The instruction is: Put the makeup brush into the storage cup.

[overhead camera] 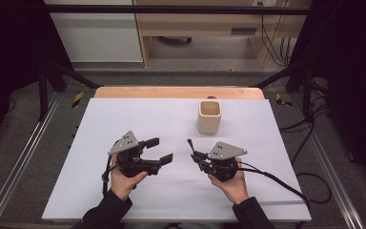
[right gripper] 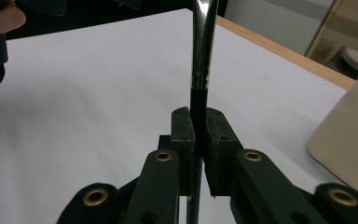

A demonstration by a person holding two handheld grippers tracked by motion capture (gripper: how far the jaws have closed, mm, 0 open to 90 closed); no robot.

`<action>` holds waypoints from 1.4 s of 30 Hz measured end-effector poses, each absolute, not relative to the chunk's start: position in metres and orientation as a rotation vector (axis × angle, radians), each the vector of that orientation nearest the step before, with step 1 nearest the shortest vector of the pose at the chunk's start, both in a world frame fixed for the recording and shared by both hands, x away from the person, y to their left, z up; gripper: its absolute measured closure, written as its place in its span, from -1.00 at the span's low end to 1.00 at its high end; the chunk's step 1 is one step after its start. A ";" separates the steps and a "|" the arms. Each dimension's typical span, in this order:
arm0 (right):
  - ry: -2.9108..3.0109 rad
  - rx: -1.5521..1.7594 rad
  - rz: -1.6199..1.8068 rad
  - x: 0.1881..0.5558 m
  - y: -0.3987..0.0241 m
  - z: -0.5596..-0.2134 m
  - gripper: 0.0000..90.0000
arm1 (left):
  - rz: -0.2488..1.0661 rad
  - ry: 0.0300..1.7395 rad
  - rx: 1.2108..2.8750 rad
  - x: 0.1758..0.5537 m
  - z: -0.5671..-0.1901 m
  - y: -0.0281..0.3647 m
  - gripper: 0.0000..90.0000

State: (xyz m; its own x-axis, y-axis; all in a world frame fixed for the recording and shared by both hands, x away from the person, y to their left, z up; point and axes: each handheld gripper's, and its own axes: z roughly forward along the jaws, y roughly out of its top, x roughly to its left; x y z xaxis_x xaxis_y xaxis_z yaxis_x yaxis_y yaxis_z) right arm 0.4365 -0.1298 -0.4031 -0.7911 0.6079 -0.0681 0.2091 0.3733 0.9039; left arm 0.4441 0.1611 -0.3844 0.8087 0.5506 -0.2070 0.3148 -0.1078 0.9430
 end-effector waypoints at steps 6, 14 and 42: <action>2.208 0.734 1.415 0.437 -0.139 -0.395 0.86 | 0.252 0.677 1.769 0.442 -0.385 0.165 -0.83; 2.129 0.756 1.474 0.438 -0.153 -0.377 0.86 | 0.298 0.683 1.817 0.441 -0.389 0.171 -0.87; 1.929 0.930 1.521 0.479 -0.160 -0.340 0.85 | 0.411 0.819 1.802 0.436 -0.410 0.234 -0.83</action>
